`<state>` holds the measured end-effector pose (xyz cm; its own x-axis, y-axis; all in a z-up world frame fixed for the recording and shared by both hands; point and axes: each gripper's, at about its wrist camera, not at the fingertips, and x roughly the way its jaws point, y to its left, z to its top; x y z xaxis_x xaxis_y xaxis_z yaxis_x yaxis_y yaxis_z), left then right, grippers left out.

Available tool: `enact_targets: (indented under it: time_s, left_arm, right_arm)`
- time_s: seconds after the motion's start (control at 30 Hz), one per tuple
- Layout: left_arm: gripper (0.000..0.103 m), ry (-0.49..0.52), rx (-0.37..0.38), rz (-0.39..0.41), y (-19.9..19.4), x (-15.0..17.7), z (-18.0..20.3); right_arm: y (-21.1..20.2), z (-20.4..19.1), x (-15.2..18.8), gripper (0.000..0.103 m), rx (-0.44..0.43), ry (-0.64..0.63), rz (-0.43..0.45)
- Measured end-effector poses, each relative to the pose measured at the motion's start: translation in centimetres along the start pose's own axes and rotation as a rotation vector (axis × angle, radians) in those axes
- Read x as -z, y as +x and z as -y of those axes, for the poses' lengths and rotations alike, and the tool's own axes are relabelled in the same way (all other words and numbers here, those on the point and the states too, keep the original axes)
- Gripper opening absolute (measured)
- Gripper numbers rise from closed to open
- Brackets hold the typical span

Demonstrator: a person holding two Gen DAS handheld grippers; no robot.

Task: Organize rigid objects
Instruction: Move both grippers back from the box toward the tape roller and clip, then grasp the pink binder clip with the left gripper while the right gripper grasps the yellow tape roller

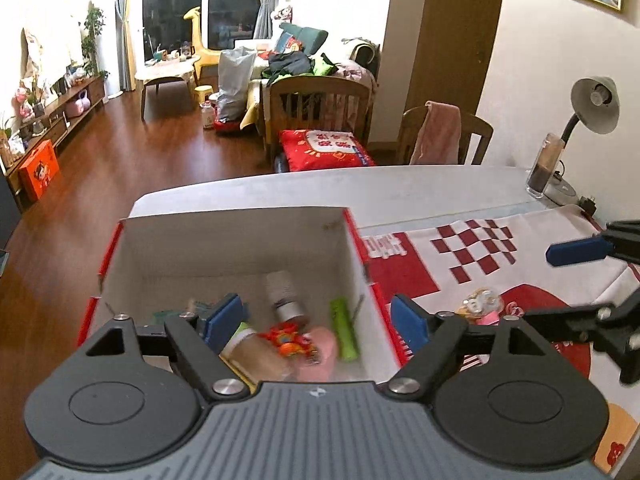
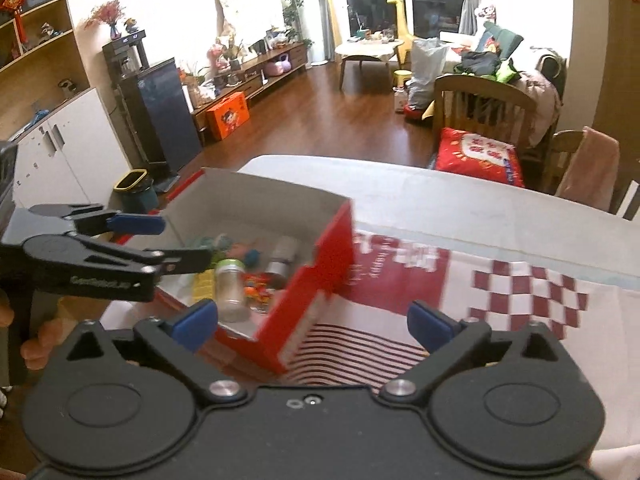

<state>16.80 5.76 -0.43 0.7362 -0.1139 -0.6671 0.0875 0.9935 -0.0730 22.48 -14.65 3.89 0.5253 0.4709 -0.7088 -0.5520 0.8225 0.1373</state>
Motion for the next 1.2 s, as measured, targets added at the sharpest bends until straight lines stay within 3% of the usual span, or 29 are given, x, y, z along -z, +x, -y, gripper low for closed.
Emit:
enact_targets:
  time_s: [0.27,0.6,1.1,1.2]
  left_arm:
    - [0.082,0.007,0.038,0.014,1.1,1.1,5.6]
    - [0.082,0.040,0.098,-0.018,4.8,3.3,13.6]
    - [0.082,0.046,0.134,-0.095,11.9,6.0,21.4]
    - [0.082,0.040,0.108,-0.103,13.3,6.3,22.0]
  right_arm:
    - [0.0,7.2,1.4,0.103,0.074,0.055,-0.034]
    - [1.7,13.8,3.5,0.103,0.094,0.091,-0.117]
    - [7.1,16.4,4.9,0.103,0.038,0.001,-0.229]
    - [8.7,16.8,4.9,0.103,0.027,0.015,-0.247]
